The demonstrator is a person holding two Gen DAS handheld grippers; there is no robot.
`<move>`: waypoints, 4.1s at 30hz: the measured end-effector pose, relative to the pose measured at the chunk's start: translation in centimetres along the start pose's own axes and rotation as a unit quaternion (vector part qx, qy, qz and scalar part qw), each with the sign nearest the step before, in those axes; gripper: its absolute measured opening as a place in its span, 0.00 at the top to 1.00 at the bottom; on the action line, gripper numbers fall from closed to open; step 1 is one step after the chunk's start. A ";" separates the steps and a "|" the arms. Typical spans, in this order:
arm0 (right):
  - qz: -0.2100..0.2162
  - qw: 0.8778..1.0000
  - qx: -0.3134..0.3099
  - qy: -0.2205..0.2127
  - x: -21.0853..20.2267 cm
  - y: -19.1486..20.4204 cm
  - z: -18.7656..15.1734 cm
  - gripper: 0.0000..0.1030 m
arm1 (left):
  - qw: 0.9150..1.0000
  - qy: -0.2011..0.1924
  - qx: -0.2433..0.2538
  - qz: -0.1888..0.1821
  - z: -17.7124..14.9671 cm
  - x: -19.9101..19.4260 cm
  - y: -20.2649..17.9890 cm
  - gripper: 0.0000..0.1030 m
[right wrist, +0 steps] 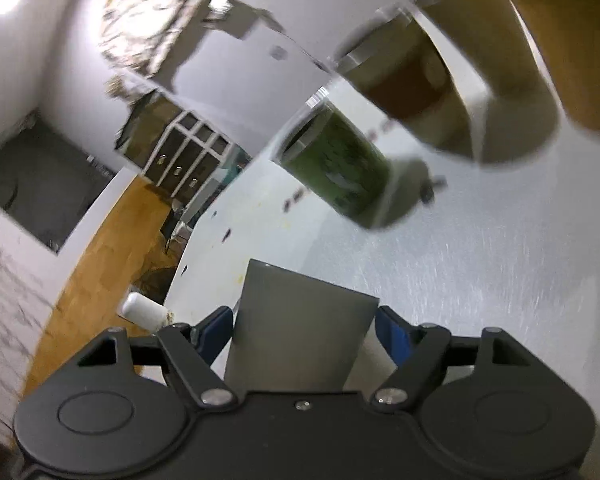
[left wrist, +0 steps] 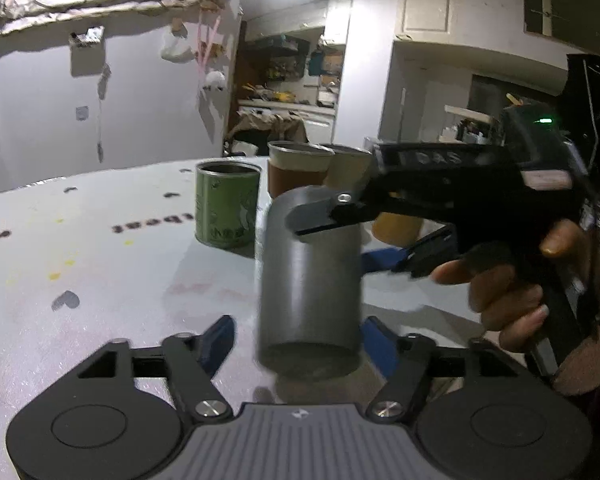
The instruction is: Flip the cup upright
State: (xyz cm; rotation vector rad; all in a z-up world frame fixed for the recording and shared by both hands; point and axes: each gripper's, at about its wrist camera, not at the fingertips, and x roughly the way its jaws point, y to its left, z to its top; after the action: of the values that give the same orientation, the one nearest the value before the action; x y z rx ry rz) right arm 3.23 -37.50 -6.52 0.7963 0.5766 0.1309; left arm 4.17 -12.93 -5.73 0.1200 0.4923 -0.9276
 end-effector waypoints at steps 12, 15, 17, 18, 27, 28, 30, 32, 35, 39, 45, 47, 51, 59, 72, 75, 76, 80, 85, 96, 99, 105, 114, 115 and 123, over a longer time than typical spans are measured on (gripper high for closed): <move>-0.210 0.924 -0.251 -0.196 -2.8 2.6 1.6 0.25 | 0.996 -0.054 -0.003 0.077 -0.1 -1.1 -0.1 0.00; -0.257 0.898 -0.283 -0.219 -2.4 2.2 2.2 0.25 | 0.994 -0.063 -0.003 0.092 -0.2 -1.3 0.0 0.00; -0.286 0.881 -0.299 -0.228 -2.0 1.9 2.4 0.25 | 0.993 -0.065 0.001 0.098 -0.2 -1.4 -0.2 0.00; -0.299 0.874 -0.307 -0.231 -1.9 1.8 2.4 0.25 | 0.993 -0.063 0.003 0.100 -0.3 -1.4 -0.1 0.00; -0.326 0.849 -0.343 -0.235 -0.9 1.6 1.8 0.26 | 0.993 -0.057 0.003 0.107 -0.5 -1.4 -0.2 0.00; -0.326 0.849 -0.344 -0.233 -0.8 1.8 1.8 0.26 | 0.993 -0.056 0.002 0.107 -0.5 -1.3 -0.1 0.00; -0.323 0.852 -0.342 -0.229 -0.9 1.9 1.5 0.27 | 0.993 -0.055 -0.001 0.107 -0.4 -1.3 -0.1 0.00; -0.318 0.857 -0.337 -0.224 -1.0 1.9 1.4 0.28 | 0.993 -0.055 -0.002 0.106 -0.4 -1.3 -0.1 0.00; -0.314 0.865 -0.328 -0.214 -0.9 1.8 1.3 0.28 | 0.993 -0.052 0.001 0.107 -0.3 -1.2 -0.1 0.00; -0.314 0.869 -0.319 -0.212 -0.9 1.5 1.3 0.28 | 0.993 -0.051 0.000 0.110 0.0 -1.1 0.0 0.00; -0.303 0.876 -0.307 -0.215 -1.9 1.8 1.2 0.26 | 0.990 -0.058 0.008 0.128 0.9 -1.1 -0.2 0.00; -0.297 0.877 -0.305 -0.223 -2.7 2.2 1.0 0.25 | 0.989 -0.065 0.007 0.130 1.3 -1.3 -0.3 0.00; -0.278 0.883 -0.294 -0.238 -5.0 2.7 0.6 0.24 | 0.986 -0.087 0.009 0.142 2.3 -1.9 -0.7 0.00; -0.261 0.884 -0.279 -0.268 -9.7 3.2 -1.6 0.19 | 0.984 -0.103 -0.007 0.143 3.6 -2.8 -1.6 0.00; -0.266 0.883 -0.284 -0.261 -13.0 2.7 -5.9 0.05 | 0.978 -0.101 -0.016 0.181 2.2 -3.6 -3.4 0.00; -0.271 0.881 -0.287 -0.261 -13.3 3.0 -6.6 0.00 | 0.977 -0.101 -0.014 0.187 1.8 -3.8 -3.8 0.00; -0.272 0.880 -0.289 -0.262 -13.4 3.0 -6.9 0.00 | 0.977 -0.101 -0.013 0.189 1.8 -3.8 -3.9 0.00; -0.270 0.879 -0.290 -0.266 -13.7 3.3 -7.2 0.00 | 0.976 -0.103 -0.008 0.193 1.6 -4.0 -4.3 0.00; -0.265 0.881 -0.293 -0.260 -13.6 3.3 -7.6 0.00 | 0.976 -0.102 -0.009 0.194 1.5 -4.0 -4.4 0.00; -0.262 0.883 -0.294 -0.256 -13.4 3.4 -7.9 0.00 | 0.976 -0.100 -0.011 0.194 1.1 -4.2 -4.7 0.00; -0.262 0.883 -0.294 -0.256 -13.3 3.4 -7.9 0.00 | 0.976 -0.099 -0.011 0.195 1.2 -4.2 -4.6 0.00; -0.260 0.884 -0.297 -0.252 -13.2 3.4 -8.0 0.00 | 0.976 -0.099 -0.013 0.196 1.2 -4.2 -4.7 0.00; -0.260 0.883 -0.297 -0.252 -13.2 3.5 -8.0 0.00 | 0.976 -0.099 -0.012 0.195 1.2 -4.2 -4.6 0.00; -0.260 0.883 -0.297 -0.253 -13.2 3.5 -8.1 0.00 | 0.976 -0.100 -0.012 0.196 1.2 -4.2 -4.7 0.00; -0.259 0.883 -0.298 -0.252 -13.1 3.4 -8.1 0.00 | 0.976 -0.099 -0.013 0.195 1.2 -4.3 -4.6 0.00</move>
State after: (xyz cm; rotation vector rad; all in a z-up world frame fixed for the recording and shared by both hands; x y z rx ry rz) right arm -11.79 -34.16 -2.84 0.0403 0.2074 -0.3763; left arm -1.20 -12.95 -2.25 0.0956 0.2803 -0.5399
